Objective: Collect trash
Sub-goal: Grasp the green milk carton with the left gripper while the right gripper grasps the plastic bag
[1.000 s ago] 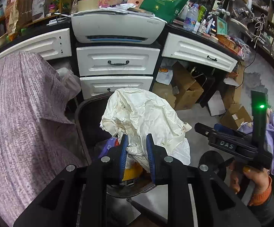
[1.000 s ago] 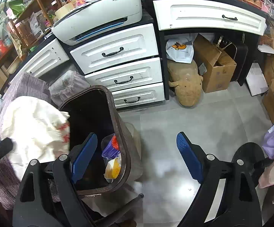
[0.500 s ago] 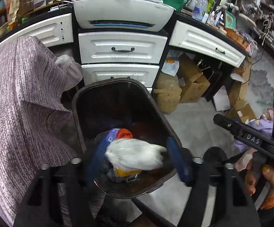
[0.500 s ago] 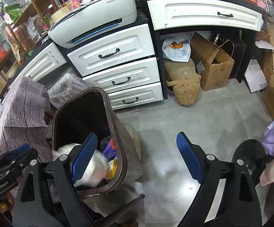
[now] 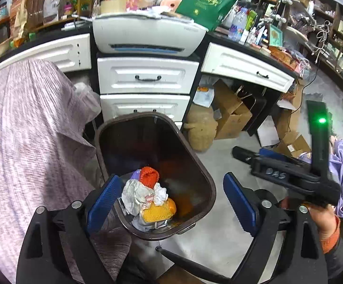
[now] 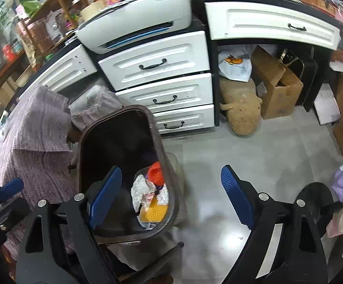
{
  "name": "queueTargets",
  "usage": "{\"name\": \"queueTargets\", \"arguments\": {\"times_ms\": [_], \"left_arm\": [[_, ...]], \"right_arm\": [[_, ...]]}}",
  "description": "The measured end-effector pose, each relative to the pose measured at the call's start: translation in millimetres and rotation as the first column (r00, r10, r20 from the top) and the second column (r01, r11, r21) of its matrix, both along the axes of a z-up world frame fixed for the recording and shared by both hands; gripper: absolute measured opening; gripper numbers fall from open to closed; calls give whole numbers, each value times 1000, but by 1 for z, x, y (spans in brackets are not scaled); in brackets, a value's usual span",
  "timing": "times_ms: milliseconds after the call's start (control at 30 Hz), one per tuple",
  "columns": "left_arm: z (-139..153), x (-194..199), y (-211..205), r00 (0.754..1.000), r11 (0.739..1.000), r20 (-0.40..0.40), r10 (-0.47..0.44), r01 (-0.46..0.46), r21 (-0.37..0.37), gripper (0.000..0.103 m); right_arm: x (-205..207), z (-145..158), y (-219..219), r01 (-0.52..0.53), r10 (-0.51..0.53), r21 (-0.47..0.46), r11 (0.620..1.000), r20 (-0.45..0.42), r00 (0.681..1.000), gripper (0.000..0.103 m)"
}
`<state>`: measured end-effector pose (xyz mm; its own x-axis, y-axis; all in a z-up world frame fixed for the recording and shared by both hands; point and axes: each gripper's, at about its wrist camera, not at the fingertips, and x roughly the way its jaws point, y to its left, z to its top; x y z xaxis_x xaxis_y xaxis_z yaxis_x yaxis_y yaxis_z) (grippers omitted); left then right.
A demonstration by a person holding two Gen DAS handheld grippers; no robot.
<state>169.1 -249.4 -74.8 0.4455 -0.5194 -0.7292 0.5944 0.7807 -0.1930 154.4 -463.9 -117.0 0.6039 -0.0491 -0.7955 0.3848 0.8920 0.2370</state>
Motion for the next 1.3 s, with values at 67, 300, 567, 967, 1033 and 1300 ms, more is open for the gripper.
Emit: {"name": "queueTargets", "arguments": {"times_ms": [67, 300, 567, 967, 1033, 1300], "left_arm": [[8, -4, 3, 1000, 1000, 31, -4, 4, 1, 89], [34, -11, 21, 991, 1000, 132, 2, -4, 11, 94], [53, -5, 59, 974, 996, 220, 57, -71, 55, 96], [69, 57, 183, 919, 940, 250, 304, -332, 79, 97], [71, 78, 214, 894, 911, 229, 384, -408, 65, 97], [73, 159, 303, 809, 812, 177, 561, -579, 74, 97]], "right_arm": [[2, 4, 7, -14, 14, -4, 1000, 7, 1000, 85], [19, 28, 43, -110, 111, -32, 993, 39, 993, 85], [48, 66, 99, -255, 262, -82, 963, 91, 961, 90], [106, 105, 223, -515, 526, -106, 850, 134, 840, 90], [119, 109, 252, -569, 581, -114, 814, 134, 803, 90], [178, 103, 334, -687, 693, -90, 721, 74, 718, 90]]}}
